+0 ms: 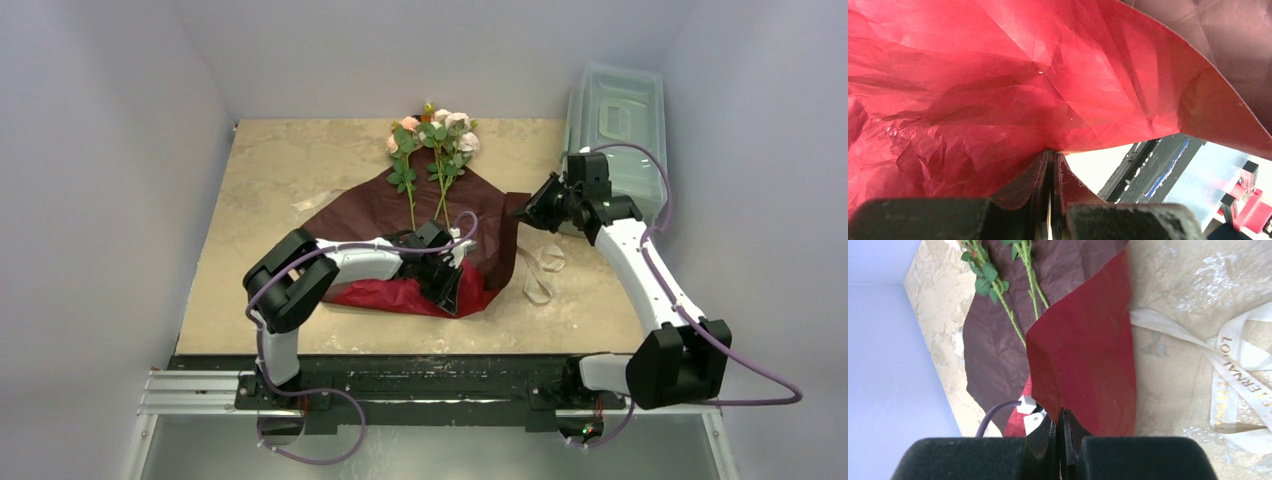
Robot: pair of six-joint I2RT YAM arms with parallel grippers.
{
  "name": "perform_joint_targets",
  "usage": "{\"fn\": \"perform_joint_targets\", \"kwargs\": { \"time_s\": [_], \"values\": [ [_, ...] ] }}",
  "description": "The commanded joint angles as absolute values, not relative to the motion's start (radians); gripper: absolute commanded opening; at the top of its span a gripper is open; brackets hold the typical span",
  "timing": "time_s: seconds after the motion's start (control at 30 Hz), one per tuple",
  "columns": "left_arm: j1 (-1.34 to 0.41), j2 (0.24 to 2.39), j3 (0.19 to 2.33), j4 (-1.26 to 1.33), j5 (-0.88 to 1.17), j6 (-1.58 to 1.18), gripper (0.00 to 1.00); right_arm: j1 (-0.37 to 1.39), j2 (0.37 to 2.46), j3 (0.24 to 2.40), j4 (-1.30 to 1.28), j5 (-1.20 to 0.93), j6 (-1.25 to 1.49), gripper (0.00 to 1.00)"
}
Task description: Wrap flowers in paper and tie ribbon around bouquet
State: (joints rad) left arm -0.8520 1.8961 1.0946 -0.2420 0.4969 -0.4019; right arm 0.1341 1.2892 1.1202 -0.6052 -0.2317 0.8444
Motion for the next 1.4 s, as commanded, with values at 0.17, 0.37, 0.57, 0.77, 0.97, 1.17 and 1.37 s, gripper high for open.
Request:
{"fn": "perform_joint_targets", "kwargs": {
  "time_s": [0.17,0.37,0.57,0.77,0.97,1.17,1.37],
  "values": [
    [-0.798,1.732,1.205,-0.518,0.334,-0.405,0.00,0.195,1.326,1.216,-0.592,-0.229,0.869,0.00],
    [-0.714,1.626,1.147,-0.624,0.249,-0.392,0.00,0.231,1.382,1.272,-0.595,-0.210,0.854,0.00],
    [-0.669,1.596,1.030,-0.557,0.239,-0.397,0.00,0.274,1.444,1.321,-0.580,-0.205,0.848,0.00],
    [-0.657,1.650,1.007,-0.494,0.229,-0.361,0.00,0.350,1.548,1.387,-0.543,-0.199,0.849,0.00],
    [-0.647,1.655,1.010,-0.465,0.239,-0.378,0.00,0.435,1.691,1.489,-0.480,-0.207,0.871,0.00],
    [-0.636,1.584,1.017,-0.467,0.238,-0.405,0.00,0.503,1.855,1.592,-0.448,-0.197,0.877,0.00],
    [-0.625,1.454,1.014,-0.467,0.147,-0.461,0.03,0.513,1.960,1.643,-0.410,-0.199,0.890,0.00]
  ]
}}
